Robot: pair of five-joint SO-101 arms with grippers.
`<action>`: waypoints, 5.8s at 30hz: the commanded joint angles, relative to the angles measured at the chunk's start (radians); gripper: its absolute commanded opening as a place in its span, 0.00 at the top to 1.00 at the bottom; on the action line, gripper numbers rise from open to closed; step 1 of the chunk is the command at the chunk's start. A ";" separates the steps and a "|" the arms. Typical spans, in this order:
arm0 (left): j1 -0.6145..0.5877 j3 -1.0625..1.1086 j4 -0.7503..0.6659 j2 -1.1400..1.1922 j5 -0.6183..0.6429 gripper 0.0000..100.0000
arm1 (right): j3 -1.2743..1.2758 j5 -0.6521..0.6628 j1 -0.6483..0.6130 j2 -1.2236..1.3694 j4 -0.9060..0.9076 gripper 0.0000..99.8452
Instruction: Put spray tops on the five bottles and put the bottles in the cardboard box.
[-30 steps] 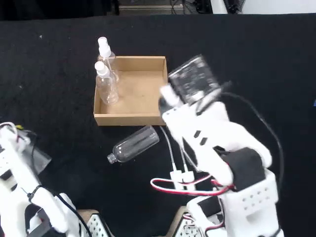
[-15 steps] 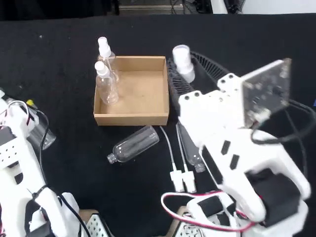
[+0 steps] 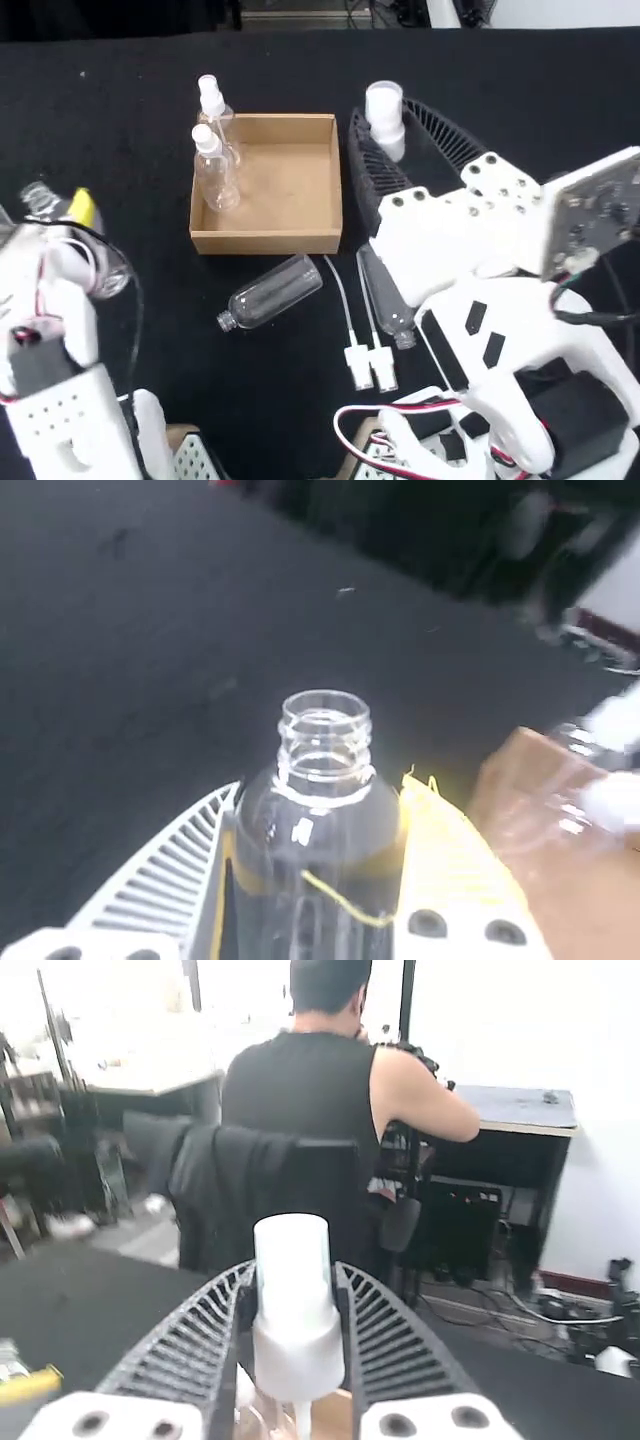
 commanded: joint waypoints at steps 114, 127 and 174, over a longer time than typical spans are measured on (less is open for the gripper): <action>0.803 0.734 -0.733 -0.549 -0.486 0.94 | 0.659 -0.245 -0.281 0.004 -1.171 0.97; 0.828 0.734 -0.621 -0.548 -0.551 0.94 | 0.694 0.035 -0.281 -0.007 -1.120 0.97; 0.839 0.734 -0.706 -0.551 -0.543 0.94 | 0.607 0.029 -0.316 -0.005 -0.796 0.97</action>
